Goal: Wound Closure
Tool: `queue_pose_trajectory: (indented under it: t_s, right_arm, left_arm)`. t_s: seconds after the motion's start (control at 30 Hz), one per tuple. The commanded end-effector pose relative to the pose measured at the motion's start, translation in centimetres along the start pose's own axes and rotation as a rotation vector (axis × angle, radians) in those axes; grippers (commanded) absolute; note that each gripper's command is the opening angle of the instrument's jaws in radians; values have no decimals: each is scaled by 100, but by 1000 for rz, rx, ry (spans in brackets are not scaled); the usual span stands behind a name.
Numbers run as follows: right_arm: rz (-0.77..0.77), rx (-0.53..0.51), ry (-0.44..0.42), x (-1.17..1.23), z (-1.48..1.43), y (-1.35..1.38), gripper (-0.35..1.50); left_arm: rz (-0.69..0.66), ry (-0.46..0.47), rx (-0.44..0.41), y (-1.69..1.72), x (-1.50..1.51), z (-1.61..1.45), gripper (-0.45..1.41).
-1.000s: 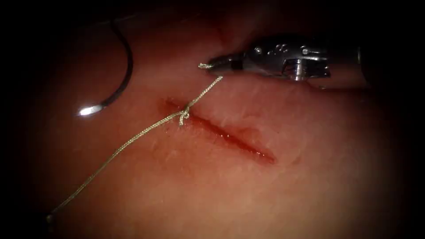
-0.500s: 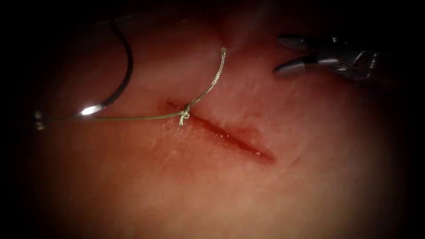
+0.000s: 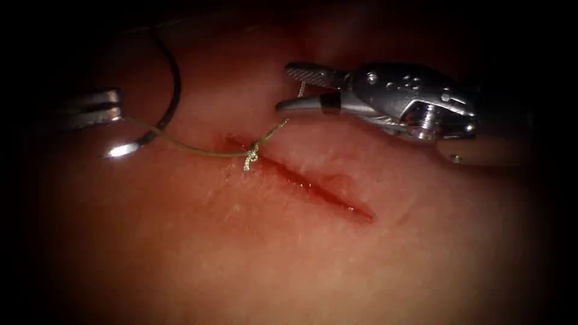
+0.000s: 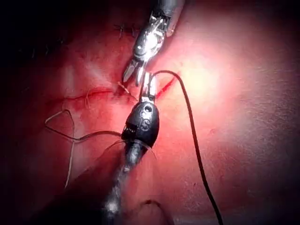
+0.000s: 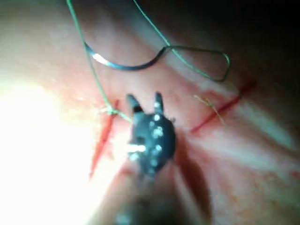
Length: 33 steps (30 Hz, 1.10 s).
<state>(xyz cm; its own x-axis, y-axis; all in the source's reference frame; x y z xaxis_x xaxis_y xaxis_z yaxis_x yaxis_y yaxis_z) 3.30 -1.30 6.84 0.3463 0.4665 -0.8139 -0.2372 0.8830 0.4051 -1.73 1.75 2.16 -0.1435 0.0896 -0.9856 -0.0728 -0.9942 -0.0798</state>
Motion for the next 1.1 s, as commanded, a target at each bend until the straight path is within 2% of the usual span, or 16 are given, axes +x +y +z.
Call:
queue_pose_trajectory:
  t_s: [0.03, 0.1, 0.23, 0.57, 0.7, 0.93, 1.1]
  right_arm:
    - [-20, -1, 5, -7, 52, 0, 7]
    - [-34, 14, 10, -15, 81, -5, 7]
    - [-53, 41, 16, -17, 103, -15, 2]
    - [-57, 51, 46, -10, 113, -29, -3]
    - [-60, 67, 77, -6, 122, -36, -3]
    - [-81, 132, 137, 5, 128, -61, -5]
    - [-96, 179, 179, 7, 123, -73, -6]
  left_arm:
    - [0, 7, -10, -2, -4, 15, -45]
    - [-1, 12, -22, -5, -3, 25, -45]
    - [-5, 24, -30, -14, -2, 38, -45]
    - [-15, 52, -49, -60, -15, 79, -45]
    - [-15, 67, -59, -87, -38, 96, -45]
    - [-19, 66, -61, -112, -70, 99, -45]
    - [-18, 50, -66, -124, -111, 103, -45]
